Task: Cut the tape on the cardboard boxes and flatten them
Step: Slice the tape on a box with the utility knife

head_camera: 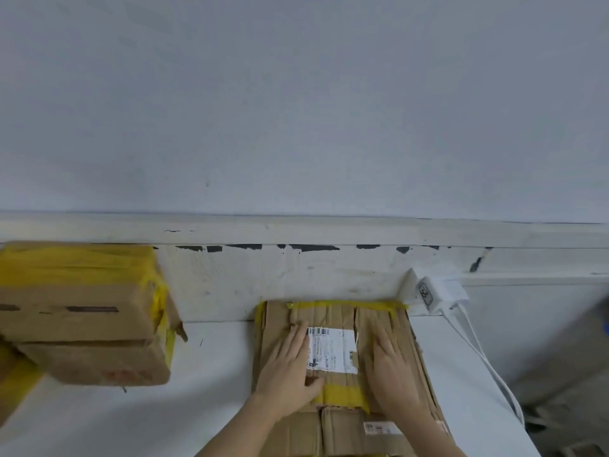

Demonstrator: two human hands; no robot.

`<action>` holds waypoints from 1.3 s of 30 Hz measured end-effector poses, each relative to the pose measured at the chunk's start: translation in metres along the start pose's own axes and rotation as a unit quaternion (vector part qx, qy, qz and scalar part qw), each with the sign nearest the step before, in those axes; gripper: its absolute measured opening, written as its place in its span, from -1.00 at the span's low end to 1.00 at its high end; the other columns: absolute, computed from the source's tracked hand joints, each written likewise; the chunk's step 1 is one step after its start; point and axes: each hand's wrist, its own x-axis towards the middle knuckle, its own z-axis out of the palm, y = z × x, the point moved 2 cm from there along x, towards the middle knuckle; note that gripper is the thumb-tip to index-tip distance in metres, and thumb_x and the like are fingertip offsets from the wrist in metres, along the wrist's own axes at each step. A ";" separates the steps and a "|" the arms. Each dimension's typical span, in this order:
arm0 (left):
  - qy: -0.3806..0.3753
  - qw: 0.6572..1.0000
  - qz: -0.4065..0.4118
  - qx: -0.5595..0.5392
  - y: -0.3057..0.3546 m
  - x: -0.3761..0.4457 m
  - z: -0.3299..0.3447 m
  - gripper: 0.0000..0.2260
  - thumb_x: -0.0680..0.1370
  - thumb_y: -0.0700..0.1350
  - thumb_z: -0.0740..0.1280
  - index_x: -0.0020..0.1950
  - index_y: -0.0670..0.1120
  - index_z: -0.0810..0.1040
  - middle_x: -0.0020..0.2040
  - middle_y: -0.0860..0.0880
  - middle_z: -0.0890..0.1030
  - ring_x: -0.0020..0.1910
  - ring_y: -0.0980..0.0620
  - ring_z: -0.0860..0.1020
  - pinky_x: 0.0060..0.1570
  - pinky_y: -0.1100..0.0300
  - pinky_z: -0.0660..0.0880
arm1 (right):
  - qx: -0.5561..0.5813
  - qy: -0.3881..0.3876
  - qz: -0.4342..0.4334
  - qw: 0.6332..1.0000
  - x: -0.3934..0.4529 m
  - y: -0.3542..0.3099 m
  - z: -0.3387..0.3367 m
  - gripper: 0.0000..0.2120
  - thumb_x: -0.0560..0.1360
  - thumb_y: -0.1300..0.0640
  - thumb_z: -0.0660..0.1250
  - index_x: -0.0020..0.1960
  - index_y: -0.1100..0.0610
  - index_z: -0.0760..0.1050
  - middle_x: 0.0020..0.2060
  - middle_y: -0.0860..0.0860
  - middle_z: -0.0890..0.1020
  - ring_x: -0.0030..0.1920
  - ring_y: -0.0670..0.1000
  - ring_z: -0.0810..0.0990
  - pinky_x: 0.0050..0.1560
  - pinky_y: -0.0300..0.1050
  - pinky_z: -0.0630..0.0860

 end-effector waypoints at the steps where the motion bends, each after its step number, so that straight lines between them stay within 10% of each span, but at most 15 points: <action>1: 0.009 1.000 -0.003 -0.003 0.001 0.004 0.001 -0.28 0.56 0.19 0.09 0.54 -0.06 -0.22 0.53 0.01 -0.30 0.51 0.09 -0.24 0.46 0.13 -0.22 | -0.010 -0.039 -0.017 0.999 0.004 -0.001 0.004 -0.39 0.62 -0.08 0.04 0.55 0.10 -0.12 0.54 -0.01 -0.14 0.52 0.04 0.04 0.46 0.00 0.15; 11: 0.015 0.999 -0.024 0.040 0.004 0.008 0.006 -0.35 0.58 0.25 0.05 0.56 0.00 -0.08 0.56 0.00 -0.16 0.52 0.07 -0.17 0.46 0.09 -0.14 | -0.139 -0.182 0.018 0.973 0.021 -0.007 0.042 -0.40 0.54 -0.33 -0.22 0.49 -0.19 -0.35 0.50 -0.10 -0.33 0.50 0.18 -0.28 0.43 0.26 -0.11; 15: 0.084 0.993 -0.014 0.082 0.009 -0.011 -0.011 -0.29 0.21 0.49 0.32 0.15 0.05 0.64 0.22 0.11 0.57 0.21 0.22 0.51 0.13 0.35 0.47 | -0.171 -0.122 0.027 0.977 0.012 -0.028 0.024 -0.43 0.57 -0.29 -0.20 0.51 -0.18 -0.28 0.52 -0.12 -0.24 0.52 0.09 -0.18 0.43 0.19 0.00; 24: 0.343 0.939 -0.022 -0.010 -0.103 -0.125 -0.106 -0.67 0.49 -0.04 0.16 0.11 -0.10 0.62 0.11 -0.08 0.61 0.09 0.03 0.49 0.04 0.16 0.38 | -0.165 0.047 0.019 0.985 -0.019 -0.093 -0.011 -0.43 0.60 -0.03 -0.05 0.51 0.26 0.05 0.51 0.12 0.14 0.48 0.07 0.22 0.40 0.20 0.22; 28: 0.464 0.880 -0.075 -0.070 -0.181 -0.167 -0.183 -0.71 0.56 -0.17 0.15 0.18 -0.24 0.55 0.19 -0.21 0.53 0.18 -0.09 0.42 0.14 -0.03 0.45 | -0.053 -0.017 0.047 0.997 -0.012 -0.146 -0.007 -0.49 0.66 0.02 -0.14 0.52 0.21 -0.16 0.54 0.10 -0.09 0.53 0.07 -0.11 0.49 -0.06 -0.03; 34: 0.302 0.922 -0.156 -0.186 -0.256 -0.156 -0.260 -0.52 0.66 -0.14 0.02 0.55 -0.15 -0.07 0.56 -0.02 -0.13 0.53 0.04 -0.14 0.45 0.20 -0.05 | 0.180 -0.028 -0.100 0.978 -0.018 -0.319 -0.012 -0.45 0.66 0.06 -0.02 0.53 0.28 -0.12 0.53 0.08 -0.05 0.53 0.02 -0.06 0.46 -0.19 -0.10; 39: 0.177 0.907 -0.218 -0.314 -0.278 -0.138 -0.267 -0.45 0.64 -0.18 0.04 0.54 -0.15 -0.20 0.55 -0.16 -0.03 0.50 -0.14 0.09 0.46 -0.02 0.12 | 0.243 -0.042 -0.064 0.967 -0.014 -0.379 -0.009 -0.65 0.66 0.08 0.00 0.35 0.25 0.24 0.32 0.14 0.40 0.34 0.13 0.37 0.28 -0.07 0.33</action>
